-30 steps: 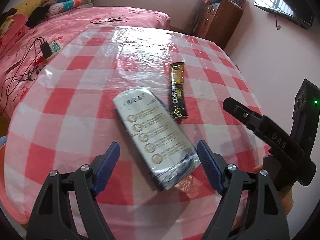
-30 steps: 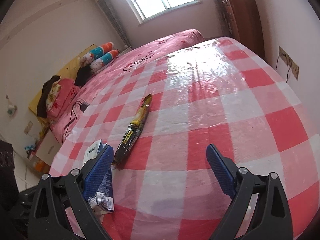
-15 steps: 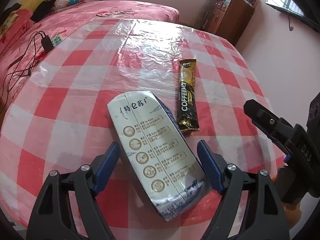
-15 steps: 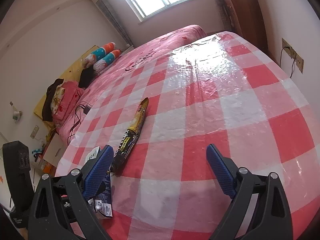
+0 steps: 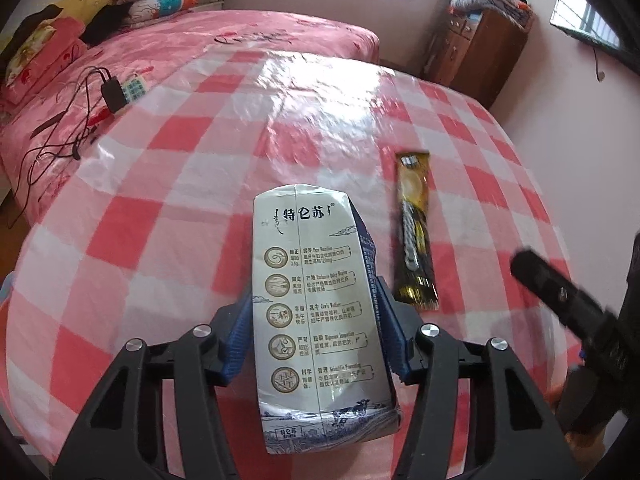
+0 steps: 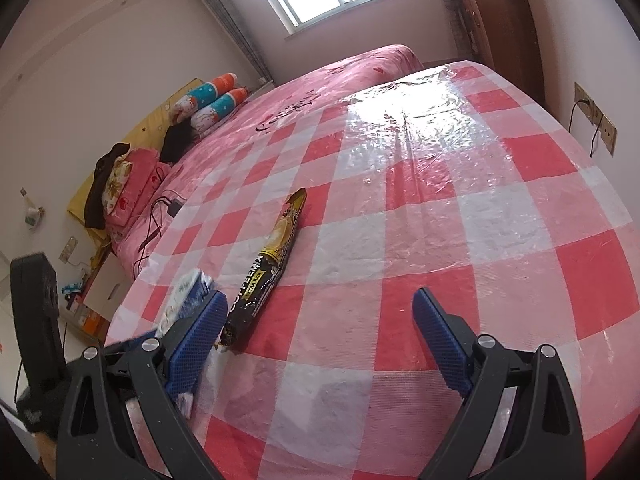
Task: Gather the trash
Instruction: 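Grasp the Coffeemix stick with the right tool while the left tool holds the white pack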
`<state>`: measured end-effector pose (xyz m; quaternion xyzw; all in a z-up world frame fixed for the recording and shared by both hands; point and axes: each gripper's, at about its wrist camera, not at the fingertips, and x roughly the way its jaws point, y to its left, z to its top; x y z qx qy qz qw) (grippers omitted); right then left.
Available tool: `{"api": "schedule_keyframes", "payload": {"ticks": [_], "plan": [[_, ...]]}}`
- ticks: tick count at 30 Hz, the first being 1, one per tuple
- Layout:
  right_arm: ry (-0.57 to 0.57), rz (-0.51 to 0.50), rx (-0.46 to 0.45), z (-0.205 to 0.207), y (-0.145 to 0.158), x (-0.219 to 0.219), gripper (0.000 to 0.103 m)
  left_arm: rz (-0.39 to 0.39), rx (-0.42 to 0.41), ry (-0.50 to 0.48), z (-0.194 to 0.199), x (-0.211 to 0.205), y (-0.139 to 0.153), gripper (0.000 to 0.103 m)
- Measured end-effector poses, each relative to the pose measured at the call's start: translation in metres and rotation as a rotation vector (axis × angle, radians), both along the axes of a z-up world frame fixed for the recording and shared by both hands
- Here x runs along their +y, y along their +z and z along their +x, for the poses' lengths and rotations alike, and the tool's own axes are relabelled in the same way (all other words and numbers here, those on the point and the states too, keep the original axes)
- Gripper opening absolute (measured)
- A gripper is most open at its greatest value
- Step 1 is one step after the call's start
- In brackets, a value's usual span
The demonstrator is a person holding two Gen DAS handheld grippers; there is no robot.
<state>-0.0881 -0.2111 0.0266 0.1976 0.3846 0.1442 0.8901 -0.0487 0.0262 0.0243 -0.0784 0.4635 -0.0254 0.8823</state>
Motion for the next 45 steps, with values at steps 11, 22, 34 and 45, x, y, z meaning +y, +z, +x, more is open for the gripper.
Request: {"api": "schedule_keyframes", "payload": {"ticks": [11,22,34,45], "plan": [[-0.049,0.012,0.0,0.002,0.0,-0.02,0.093,0.0,-0.013,-0.156,0.021,-0.042,0.0,0.057],[0.035,-0.064,0.018,0.016,0.003,0.003,0.093,-0.046,-0.009,-0.134,-0.001,-0.017,-0.001,0.057],[0.122,-0.221,0.046,0.029,-0.003,0.057,0.064,-0.08,-0.002,-0.053,-0.013,0.036,-0.007,0.057],[0.119,-0.44,0.041,0.032,-0.005,0.088,0.046,-0.119,-0.025,-0.072,-0.018,0.047,-0.009,0.057]]}}
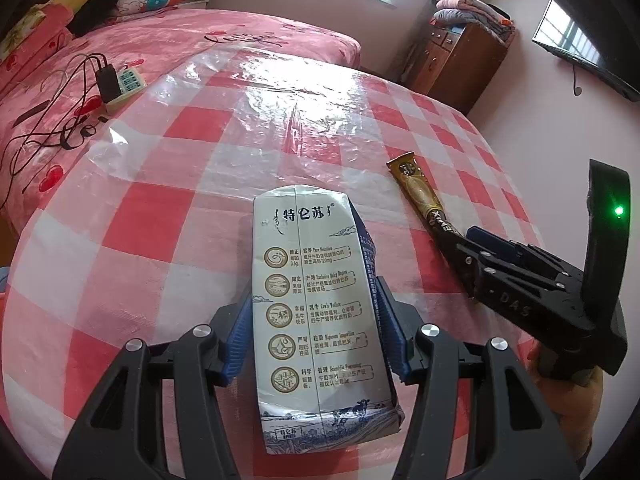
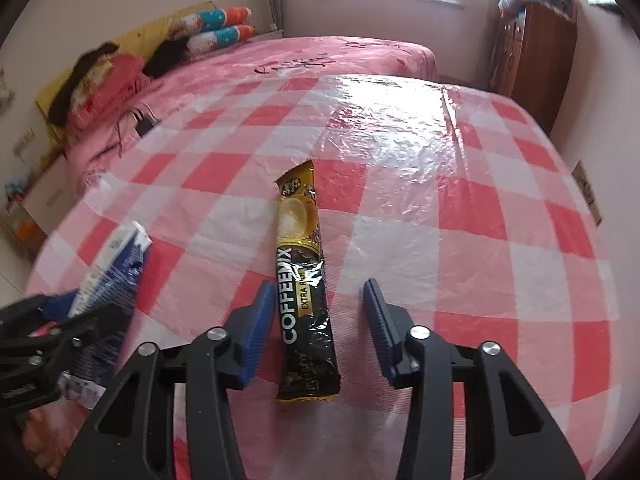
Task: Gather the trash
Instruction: 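Grasp the Coffeemix stick with the right tool while the left tool holds the white pack, then carry both items over the pink bucket and open both tools to drop them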
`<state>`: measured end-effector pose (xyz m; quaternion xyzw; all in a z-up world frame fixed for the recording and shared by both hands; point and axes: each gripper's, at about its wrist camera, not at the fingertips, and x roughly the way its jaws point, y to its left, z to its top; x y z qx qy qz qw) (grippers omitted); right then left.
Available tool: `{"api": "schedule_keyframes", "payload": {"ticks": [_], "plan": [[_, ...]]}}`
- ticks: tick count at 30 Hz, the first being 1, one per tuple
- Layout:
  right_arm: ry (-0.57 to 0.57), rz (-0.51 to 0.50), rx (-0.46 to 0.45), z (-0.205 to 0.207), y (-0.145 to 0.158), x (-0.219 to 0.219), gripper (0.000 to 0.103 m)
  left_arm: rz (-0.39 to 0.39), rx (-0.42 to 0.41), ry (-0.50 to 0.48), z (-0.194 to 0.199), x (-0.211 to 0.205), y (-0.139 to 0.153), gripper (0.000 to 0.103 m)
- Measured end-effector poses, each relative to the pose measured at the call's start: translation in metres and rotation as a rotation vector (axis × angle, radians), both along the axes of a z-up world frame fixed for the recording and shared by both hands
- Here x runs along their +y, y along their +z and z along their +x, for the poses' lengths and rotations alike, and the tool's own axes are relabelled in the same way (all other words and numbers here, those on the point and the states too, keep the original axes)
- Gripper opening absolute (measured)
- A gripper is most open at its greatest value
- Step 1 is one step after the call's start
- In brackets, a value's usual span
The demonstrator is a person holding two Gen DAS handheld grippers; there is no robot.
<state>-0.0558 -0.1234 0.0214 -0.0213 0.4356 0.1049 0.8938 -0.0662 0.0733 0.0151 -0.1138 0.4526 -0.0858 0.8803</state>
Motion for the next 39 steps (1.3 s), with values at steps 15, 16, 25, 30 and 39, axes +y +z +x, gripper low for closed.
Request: {"api": "schedule_keyframes", "payload": {"ticks": [15,16,25,30,39], "plan": [[0.02,-0.114,-0.028,-0.01,-0.001,0.024,0.024,-0.045,-0.014,0.01,-0.013,0.023,0.001,0.057],[0.016,-0.12,-0.032,-0.011,-0.001,0.025,0.023,-0.047,-0.016,0.012,-0.014,0.025,0.002,0.057],[0.037,-0.137,-0.069,-0.028,0.004,0.045,0.021,-0.063,-0.03,0.03,-0.027,0.043,0.007,0.057],[0.06,-0.143,-0.089,-0.037,0.011,0.058,0.02,-0.071,-0.042,0.046,-0.035,0.055,0.011,0.057],[0.118,-0.152,-0.108,-0.049,0.021,0.086,0.02,-0.086,-0.06,0.086,-0.049,0.08,0.015,0.057]]}}
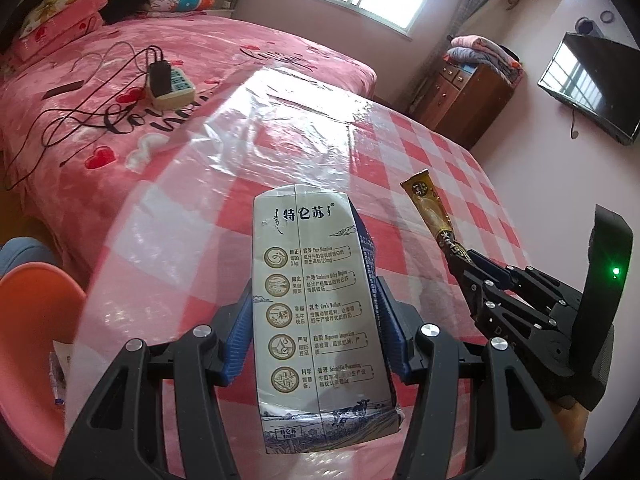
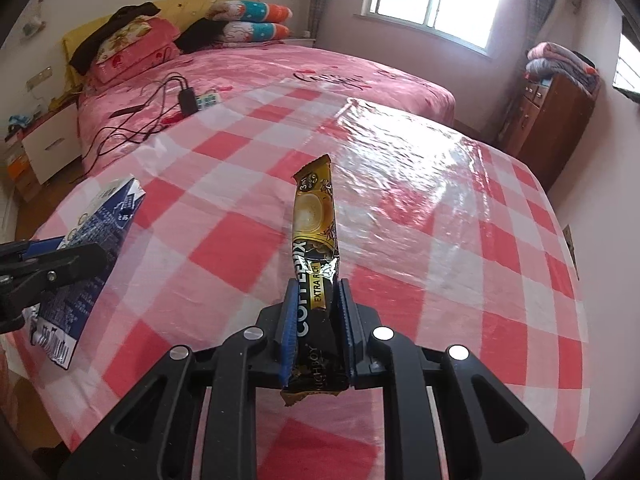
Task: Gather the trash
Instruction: 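Carry both items over the pink bucket and open both tools to drop them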
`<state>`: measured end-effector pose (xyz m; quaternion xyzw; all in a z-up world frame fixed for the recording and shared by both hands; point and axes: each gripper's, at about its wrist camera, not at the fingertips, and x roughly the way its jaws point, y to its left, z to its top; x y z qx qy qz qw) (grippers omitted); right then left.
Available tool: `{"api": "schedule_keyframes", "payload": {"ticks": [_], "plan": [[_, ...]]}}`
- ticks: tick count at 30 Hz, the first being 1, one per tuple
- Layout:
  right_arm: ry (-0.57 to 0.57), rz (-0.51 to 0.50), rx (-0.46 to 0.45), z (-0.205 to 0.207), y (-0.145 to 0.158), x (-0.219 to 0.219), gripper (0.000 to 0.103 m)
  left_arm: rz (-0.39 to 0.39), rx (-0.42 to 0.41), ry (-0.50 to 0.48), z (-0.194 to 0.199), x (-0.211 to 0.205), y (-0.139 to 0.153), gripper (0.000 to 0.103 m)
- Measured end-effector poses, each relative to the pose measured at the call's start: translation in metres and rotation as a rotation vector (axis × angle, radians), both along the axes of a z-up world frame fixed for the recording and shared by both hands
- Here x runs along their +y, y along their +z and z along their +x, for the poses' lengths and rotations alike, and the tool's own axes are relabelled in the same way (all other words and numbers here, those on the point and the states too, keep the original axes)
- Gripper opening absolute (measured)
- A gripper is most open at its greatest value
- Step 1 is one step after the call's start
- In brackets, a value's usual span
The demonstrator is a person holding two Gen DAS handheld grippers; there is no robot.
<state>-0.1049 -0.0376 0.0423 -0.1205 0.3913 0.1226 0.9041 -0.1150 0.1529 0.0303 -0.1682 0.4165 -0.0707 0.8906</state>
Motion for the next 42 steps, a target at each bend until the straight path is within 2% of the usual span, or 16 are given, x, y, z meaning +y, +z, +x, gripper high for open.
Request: {"api": "schedule_keyframes", "payload": {"ticks": [15,27,42], "plan": [[0.142,0.029,0.006,-0.024,0.016,0.057,0.02,-0.021,-0.019,0.088,-0.023,0.051,0.002,0.057],[0.327,0.188,0.149,-0.037,0.01,0.12,0.02,-0.032,-0.014,0.212,-0.049,0.107,-0.005,0.057],[0.538,0.231,0.274,-0.056,-0.003,0.205,0.02,-0.027,0.054,0.391,-0.084,0.184,-0.035,0.057]]}}
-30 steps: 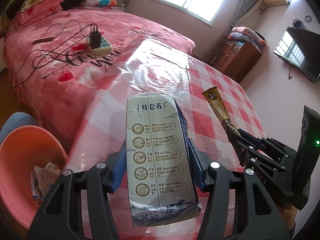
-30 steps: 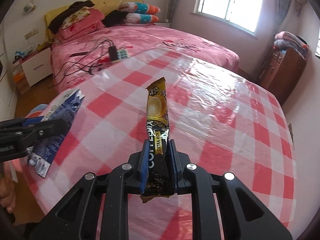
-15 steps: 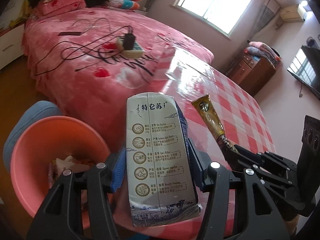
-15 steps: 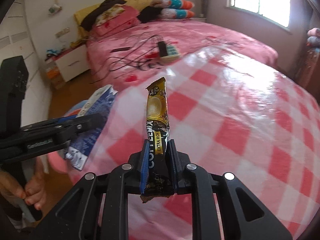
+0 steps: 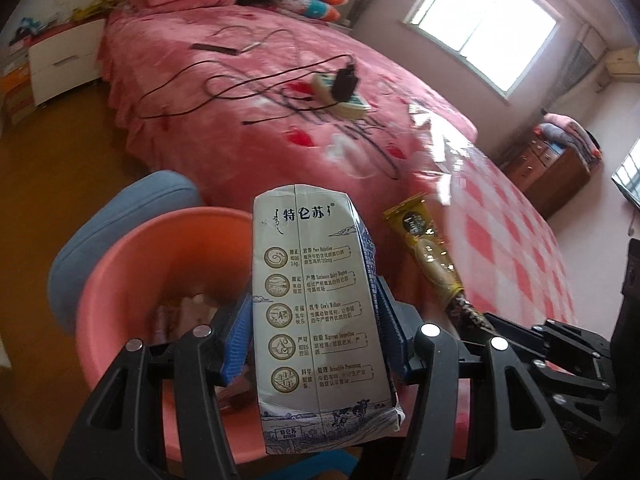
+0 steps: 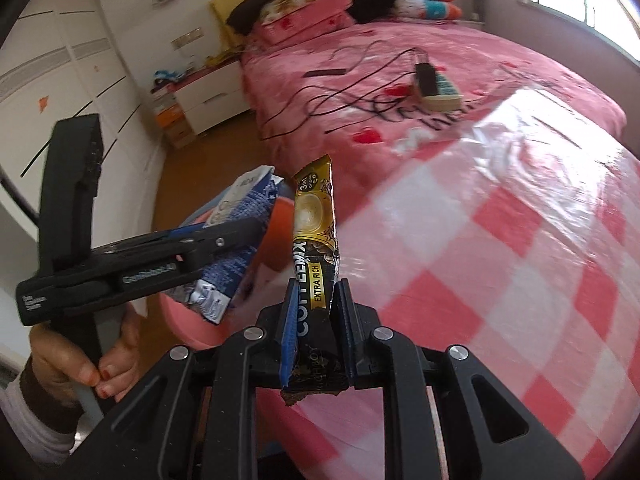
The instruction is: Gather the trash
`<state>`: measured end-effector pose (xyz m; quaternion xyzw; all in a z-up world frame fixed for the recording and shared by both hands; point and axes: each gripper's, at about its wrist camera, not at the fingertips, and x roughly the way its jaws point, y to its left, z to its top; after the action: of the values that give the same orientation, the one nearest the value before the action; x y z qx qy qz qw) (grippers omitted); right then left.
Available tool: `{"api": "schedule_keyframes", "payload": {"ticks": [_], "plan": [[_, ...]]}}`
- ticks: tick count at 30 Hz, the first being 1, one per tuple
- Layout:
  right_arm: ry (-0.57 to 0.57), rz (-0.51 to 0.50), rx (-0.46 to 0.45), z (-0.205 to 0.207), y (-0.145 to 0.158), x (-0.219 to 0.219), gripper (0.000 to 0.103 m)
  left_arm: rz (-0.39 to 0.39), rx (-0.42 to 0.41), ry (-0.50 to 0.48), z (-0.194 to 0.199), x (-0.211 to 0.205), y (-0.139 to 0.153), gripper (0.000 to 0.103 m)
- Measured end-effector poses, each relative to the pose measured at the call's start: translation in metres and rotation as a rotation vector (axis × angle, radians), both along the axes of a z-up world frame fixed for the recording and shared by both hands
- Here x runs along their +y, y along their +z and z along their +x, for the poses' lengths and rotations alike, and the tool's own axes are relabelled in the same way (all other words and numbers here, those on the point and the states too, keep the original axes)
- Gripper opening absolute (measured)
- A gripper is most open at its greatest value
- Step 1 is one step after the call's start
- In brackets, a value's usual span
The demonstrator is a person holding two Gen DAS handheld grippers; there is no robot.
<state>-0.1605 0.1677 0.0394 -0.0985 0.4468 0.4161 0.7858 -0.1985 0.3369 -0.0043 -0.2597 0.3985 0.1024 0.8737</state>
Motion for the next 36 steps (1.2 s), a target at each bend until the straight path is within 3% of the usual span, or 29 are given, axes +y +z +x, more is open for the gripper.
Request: {"api": "schedule_keyframes", "payload": {"ticks": [6,8,10,16,25,36], "plan": [[0.068,0.004,0.022,-0.006,-0.008,0.032,0.025,0.001,0.057,0.074,-0.011,0.025,-0.023,0.057],[0.078,0.028,0.038,-0.007,-0.01,0.036,0.039,0.012,0.089,0.099,-0.015,0.032,-0.031,0.072],[0.071,0.053,0.038,-0.008,-0.01,0.033,0.059,0.031,0.107,0.126,-0.018,0.038,-0.037,0.076],[-0.014,0.056,-0.03,-0.004,-0.003,0.006,0.079,0.096,0.099,0.168,-0.023,0.046,-0.038,0.088],[-0.164,0.086,-0.038,0.012,-0.001,-0.043,0.085,0.2,0.016,0.138,-0.015,0.029,-0.009,0.095],[-0.282,0.075,-0.076,0.019,0.002,-0.09,0.085,0.238,-0.081,0.06,0.005,-0.011,0.027,0.096]]}}
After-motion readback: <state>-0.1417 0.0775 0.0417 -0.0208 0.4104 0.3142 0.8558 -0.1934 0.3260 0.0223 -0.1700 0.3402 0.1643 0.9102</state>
